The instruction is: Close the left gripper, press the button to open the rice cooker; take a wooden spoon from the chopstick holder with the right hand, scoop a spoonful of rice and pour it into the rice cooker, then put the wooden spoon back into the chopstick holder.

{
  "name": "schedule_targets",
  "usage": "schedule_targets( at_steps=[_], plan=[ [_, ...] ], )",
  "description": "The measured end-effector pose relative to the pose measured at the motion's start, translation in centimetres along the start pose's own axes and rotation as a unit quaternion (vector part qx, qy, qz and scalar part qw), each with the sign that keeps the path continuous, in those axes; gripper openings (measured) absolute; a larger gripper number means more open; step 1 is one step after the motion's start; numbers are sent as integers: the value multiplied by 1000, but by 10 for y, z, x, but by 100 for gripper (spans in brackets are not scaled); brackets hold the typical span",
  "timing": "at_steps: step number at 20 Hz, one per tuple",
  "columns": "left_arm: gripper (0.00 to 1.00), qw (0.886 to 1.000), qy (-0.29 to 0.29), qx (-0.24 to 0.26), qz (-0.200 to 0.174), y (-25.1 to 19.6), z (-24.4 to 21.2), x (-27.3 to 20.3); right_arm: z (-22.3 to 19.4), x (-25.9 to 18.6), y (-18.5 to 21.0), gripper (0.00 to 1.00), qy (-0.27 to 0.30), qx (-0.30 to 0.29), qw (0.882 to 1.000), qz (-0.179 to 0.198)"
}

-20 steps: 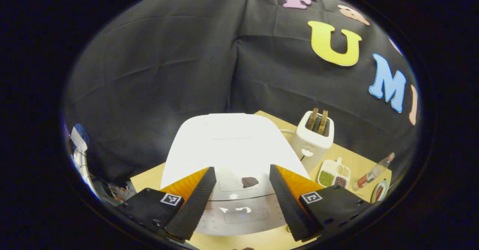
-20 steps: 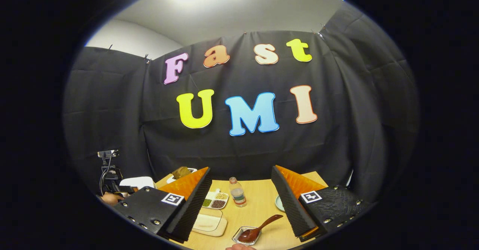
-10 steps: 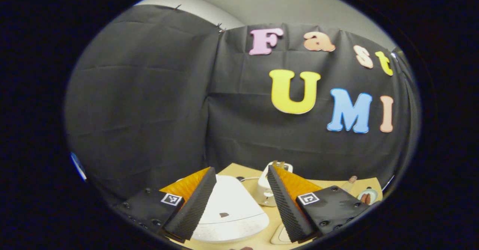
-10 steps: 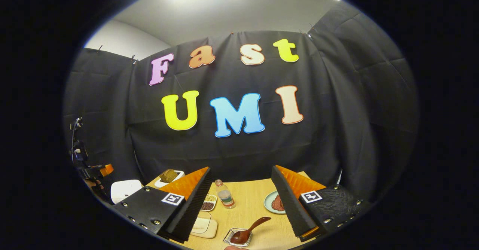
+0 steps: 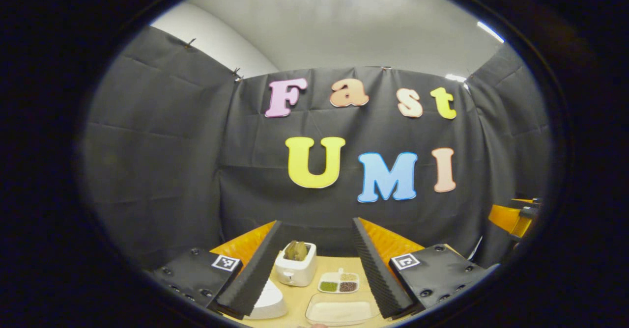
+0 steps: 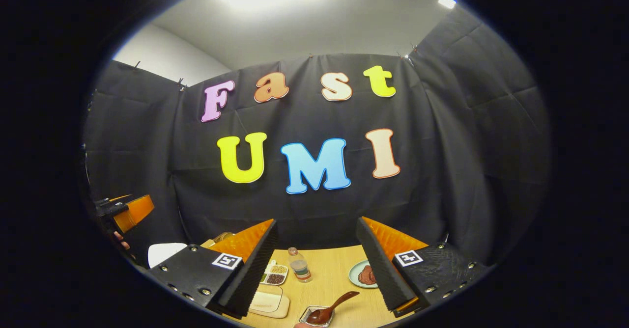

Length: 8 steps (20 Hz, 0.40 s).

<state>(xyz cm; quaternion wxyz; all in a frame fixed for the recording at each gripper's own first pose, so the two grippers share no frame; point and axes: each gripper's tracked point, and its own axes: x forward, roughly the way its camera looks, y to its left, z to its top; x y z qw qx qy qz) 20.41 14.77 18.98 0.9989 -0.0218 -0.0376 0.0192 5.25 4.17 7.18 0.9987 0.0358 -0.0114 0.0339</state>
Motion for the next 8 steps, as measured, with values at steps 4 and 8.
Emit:
schedule_targets(
  at_steps=[4,8],
  plan=[
    [96,1000,13,2,-21,-12,-18,2,2,-6,11,97,-6,-13,1000,-7],
    [96,999,15,0,-36,-14,-17,10,-1,-6,25,97,-7,-18,1000,-14]
  ],
)
